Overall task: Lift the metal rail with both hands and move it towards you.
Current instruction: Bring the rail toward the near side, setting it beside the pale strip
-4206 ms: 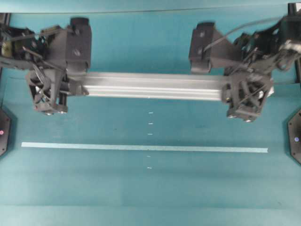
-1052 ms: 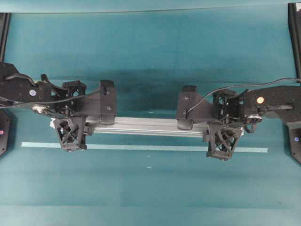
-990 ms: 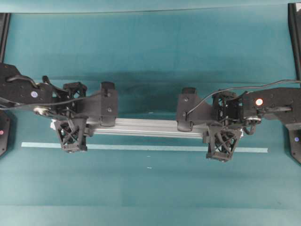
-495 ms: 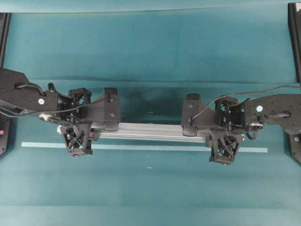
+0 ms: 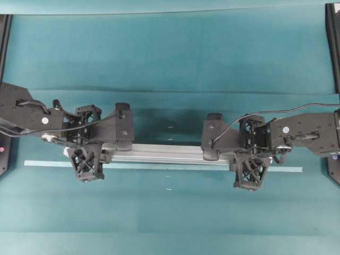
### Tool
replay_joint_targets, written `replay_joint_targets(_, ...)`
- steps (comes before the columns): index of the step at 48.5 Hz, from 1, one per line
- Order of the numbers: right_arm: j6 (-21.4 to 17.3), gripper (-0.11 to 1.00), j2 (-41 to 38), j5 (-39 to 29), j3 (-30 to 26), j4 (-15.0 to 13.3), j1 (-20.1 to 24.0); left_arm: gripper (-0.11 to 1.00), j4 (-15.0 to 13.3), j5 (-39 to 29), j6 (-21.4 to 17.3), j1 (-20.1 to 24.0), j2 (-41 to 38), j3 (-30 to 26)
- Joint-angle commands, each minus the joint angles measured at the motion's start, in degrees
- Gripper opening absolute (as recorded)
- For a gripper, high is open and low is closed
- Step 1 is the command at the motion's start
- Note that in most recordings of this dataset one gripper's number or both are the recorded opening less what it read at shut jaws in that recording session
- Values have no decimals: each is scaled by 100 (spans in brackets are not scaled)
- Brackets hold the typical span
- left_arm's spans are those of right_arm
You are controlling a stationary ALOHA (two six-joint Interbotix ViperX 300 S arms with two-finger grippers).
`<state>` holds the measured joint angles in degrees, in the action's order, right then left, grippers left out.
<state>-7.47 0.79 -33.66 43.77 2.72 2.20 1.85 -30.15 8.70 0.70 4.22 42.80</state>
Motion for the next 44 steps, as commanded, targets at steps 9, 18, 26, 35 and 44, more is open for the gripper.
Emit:
replay_joint_targets(9,-26,39,-26,53,0,26,53,30,-18,193,334,62,-35,-18)
replay_joint_targets(18,-18,39,-35,70,9,18,-35,30,-18,360,483,70,-70,-35)
replay_joint_targets(26,-18,39,-62,176,18,18,-44,30,-18,378,554,62,-70,-9)
replay_joint_targets(35,-35,39,-132,281,18,26,-44,30,-18,378,562,44,-70,-9)
replay_joint_targets(44,-26,39,-141,290,70,26,-53,30,-18,404,571,44,-88,0)
